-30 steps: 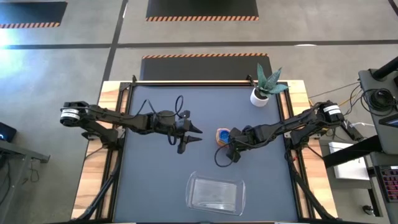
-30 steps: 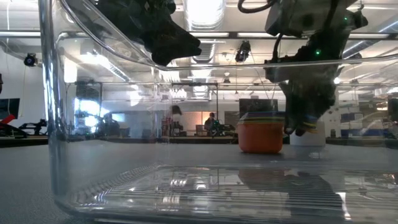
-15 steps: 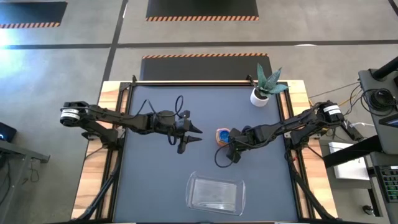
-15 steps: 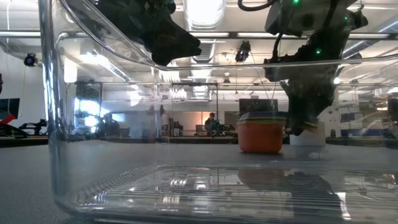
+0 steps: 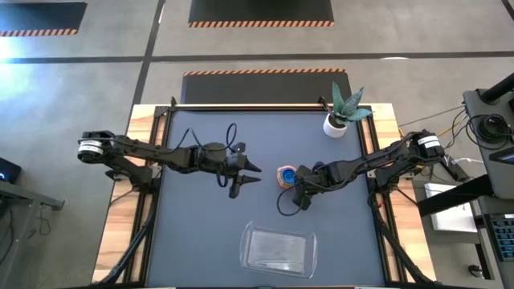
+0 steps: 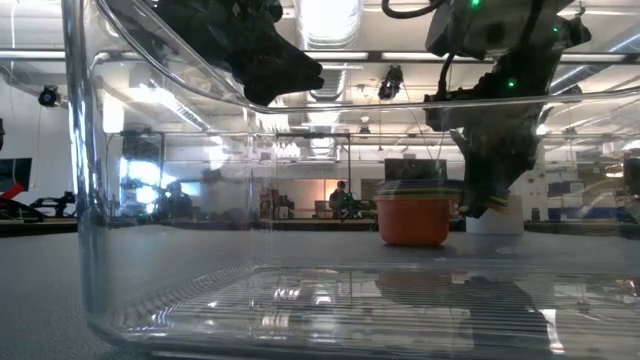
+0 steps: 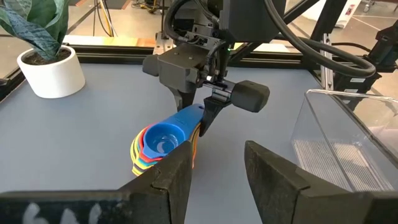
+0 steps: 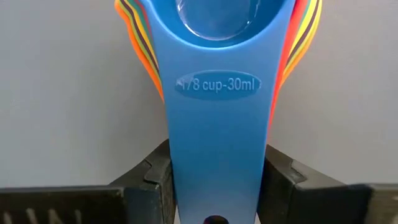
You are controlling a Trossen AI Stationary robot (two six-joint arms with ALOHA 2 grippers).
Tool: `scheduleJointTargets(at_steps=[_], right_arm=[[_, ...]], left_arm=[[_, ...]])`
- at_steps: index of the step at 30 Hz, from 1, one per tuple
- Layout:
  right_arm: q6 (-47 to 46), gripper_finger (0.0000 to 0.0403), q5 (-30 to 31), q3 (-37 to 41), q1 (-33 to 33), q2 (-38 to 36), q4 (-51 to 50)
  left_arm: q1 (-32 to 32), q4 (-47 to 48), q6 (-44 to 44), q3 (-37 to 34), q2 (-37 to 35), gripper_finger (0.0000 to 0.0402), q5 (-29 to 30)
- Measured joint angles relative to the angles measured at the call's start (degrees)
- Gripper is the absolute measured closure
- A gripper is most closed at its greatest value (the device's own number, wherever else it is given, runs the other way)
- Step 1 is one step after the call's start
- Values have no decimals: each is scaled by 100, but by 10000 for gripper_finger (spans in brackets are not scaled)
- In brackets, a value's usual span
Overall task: Nest measuring cups in basket
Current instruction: Put the stacked measuring cups on top of the transparent bin
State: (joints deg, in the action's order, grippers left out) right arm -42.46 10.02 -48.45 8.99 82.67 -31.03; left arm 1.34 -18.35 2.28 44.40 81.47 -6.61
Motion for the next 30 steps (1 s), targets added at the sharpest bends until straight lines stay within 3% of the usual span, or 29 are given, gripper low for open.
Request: scheduleJointTargets(at_steps=[30], right_arm=[[109,266,-15,-2,-2,0,-2]], left_arm=[[-1,-2,-2,-7,0,272,2]])
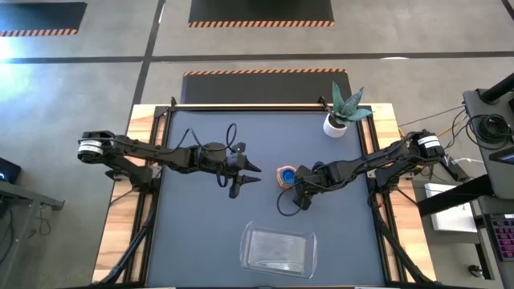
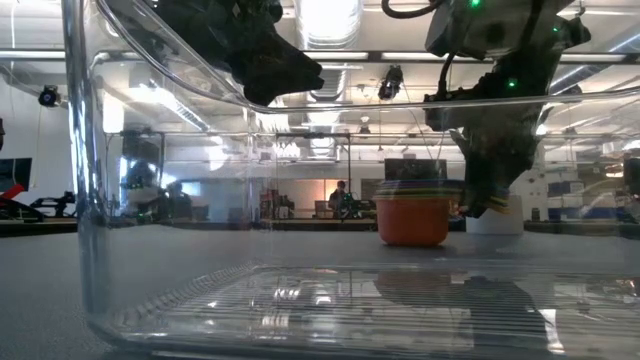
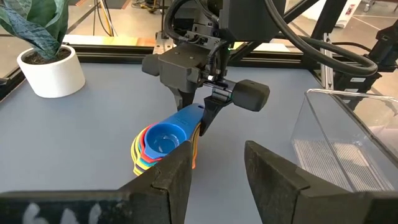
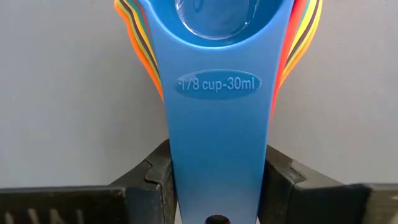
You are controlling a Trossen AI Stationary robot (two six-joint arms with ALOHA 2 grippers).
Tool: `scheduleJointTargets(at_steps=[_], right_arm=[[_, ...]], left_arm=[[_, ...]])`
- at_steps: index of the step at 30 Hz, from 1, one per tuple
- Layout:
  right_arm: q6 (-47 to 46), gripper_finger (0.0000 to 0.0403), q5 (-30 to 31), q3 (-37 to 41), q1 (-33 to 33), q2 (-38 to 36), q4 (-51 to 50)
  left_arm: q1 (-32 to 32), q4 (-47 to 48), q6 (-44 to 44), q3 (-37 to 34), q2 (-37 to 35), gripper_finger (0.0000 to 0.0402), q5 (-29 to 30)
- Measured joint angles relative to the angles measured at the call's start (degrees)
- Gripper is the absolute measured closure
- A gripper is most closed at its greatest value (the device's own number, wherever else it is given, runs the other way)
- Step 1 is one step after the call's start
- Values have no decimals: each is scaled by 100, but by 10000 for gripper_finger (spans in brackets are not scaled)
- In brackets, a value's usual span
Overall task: Nest measuring cups in basket
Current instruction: Put the stacked measuring cups on top of the transparent bin
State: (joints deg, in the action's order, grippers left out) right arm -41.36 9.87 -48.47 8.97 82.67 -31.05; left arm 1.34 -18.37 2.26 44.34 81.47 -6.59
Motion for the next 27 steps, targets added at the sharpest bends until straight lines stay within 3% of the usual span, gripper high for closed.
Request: scheduleJointTargets(at_steps=[27], right_arm=[[47,269,-83,9,-15,0,2]], left_arm=[[0,-2,0,0,0,272,2]])
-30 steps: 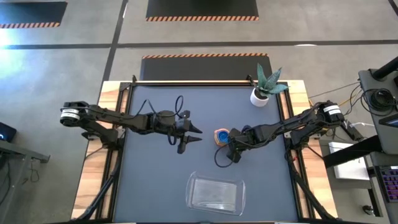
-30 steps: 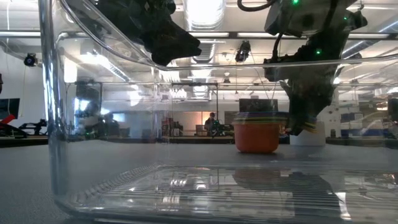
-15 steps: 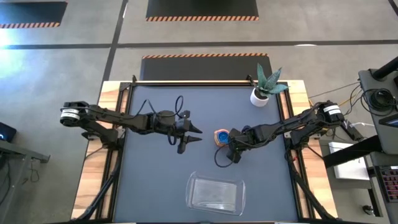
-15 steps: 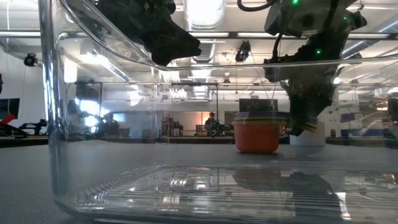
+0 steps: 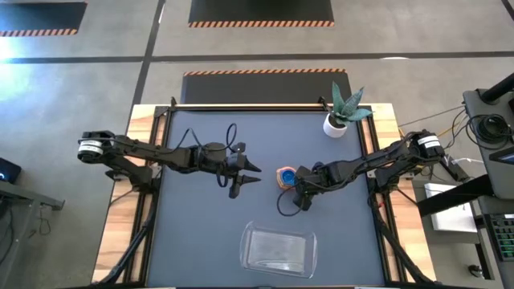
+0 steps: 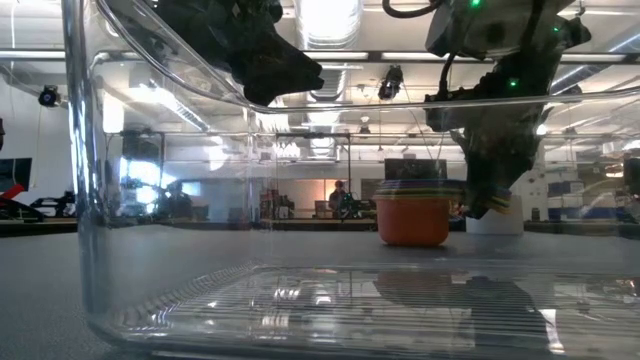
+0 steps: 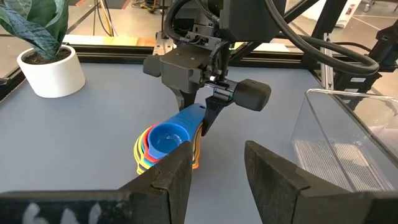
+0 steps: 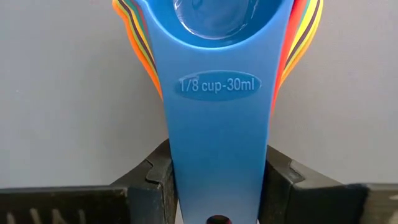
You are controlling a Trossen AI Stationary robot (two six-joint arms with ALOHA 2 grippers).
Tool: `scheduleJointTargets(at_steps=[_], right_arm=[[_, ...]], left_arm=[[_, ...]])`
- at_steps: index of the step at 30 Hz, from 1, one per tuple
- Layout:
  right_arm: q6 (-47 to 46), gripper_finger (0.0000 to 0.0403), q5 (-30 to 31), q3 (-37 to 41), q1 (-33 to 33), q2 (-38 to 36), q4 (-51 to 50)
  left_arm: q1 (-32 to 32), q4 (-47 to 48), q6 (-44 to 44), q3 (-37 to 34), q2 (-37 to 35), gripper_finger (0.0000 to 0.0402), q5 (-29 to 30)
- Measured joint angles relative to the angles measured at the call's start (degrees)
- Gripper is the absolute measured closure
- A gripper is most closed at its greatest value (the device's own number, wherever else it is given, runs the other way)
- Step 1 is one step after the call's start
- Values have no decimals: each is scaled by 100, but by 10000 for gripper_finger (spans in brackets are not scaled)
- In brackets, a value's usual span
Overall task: Nest measuring cups in basket
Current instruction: Put the stacked measuring cups on top of the transparent bin
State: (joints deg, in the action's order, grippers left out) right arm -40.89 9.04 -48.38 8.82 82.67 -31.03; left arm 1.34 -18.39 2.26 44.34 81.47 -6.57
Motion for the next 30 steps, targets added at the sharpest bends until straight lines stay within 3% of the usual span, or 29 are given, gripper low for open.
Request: scheduleJointTargets(at_steps=[11,21,30], right_arm=[[47,266,0,2,0,0,2],[130,180,12,4,2,0,-1],[194,153,9,4,4,0,-2]], left_arm=[[0,2,0,0,0,272,2],[0,0,0,0,0,272,7],[0,0,-17,-1,-2,272,11]])
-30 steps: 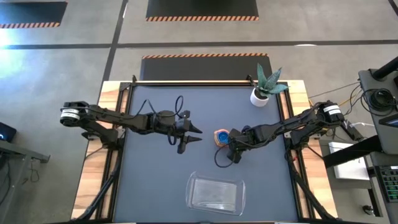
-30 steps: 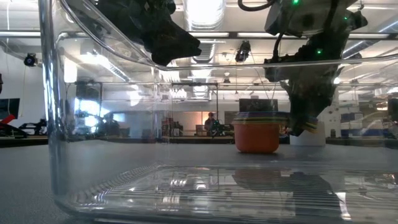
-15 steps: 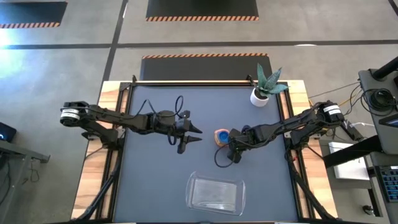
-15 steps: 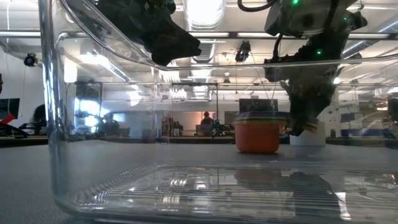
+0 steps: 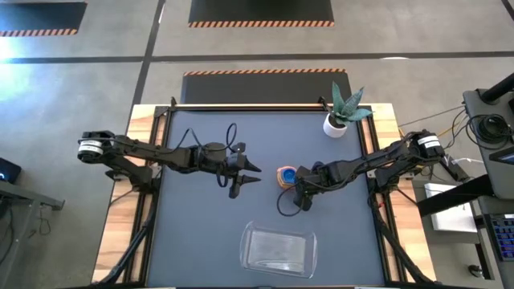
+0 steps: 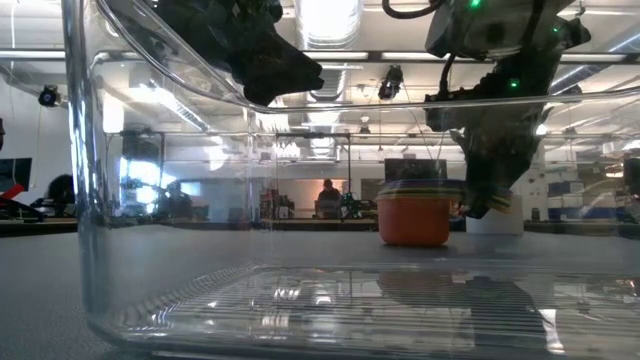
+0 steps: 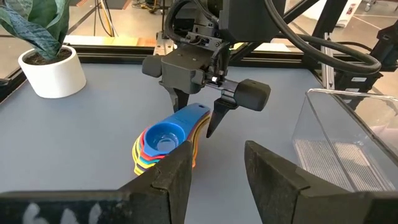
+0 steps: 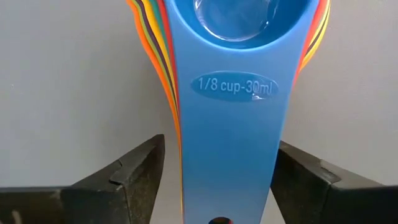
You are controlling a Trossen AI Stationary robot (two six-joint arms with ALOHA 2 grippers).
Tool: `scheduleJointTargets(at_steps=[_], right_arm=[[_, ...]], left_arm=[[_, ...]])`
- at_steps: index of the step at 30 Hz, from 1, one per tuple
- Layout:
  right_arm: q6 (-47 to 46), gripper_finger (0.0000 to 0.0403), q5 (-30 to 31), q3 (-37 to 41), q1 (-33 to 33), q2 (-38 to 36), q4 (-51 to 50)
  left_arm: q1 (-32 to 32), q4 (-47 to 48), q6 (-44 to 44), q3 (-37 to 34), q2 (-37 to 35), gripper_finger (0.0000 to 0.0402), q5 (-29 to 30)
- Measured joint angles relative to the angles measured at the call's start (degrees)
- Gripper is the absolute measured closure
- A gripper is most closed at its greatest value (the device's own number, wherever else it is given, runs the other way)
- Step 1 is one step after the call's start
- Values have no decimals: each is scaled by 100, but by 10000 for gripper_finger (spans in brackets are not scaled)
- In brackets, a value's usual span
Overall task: Nest measuring cups in basket
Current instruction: Put the stacked measuring cups on top of the transparent bin
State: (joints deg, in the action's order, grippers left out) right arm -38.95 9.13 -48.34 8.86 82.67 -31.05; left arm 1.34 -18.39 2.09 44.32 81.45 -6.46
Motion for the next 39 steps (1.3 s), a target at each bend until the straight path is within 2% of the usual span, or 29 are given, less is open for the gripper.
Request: scheduleJointTargets(at_steps=[9,19,24,30,39], right_arm=[[1,148,-13,0,0,0,-13],[135,99,-63,2,-2,-48,-136],[169,82,-33,-261,0,-60,-797],[256,78,-11,-558,0,-50,-906],[149,78,144,-581,11,46,-885]], left_arm=[[-2,0,0,1,2,272,2],[49,1,-28,0,0,272,119],[81,16,-18,-1,0,272,120],[79,141,52,-1,0,272,118],[70,231,80,-27,0,272,114]])
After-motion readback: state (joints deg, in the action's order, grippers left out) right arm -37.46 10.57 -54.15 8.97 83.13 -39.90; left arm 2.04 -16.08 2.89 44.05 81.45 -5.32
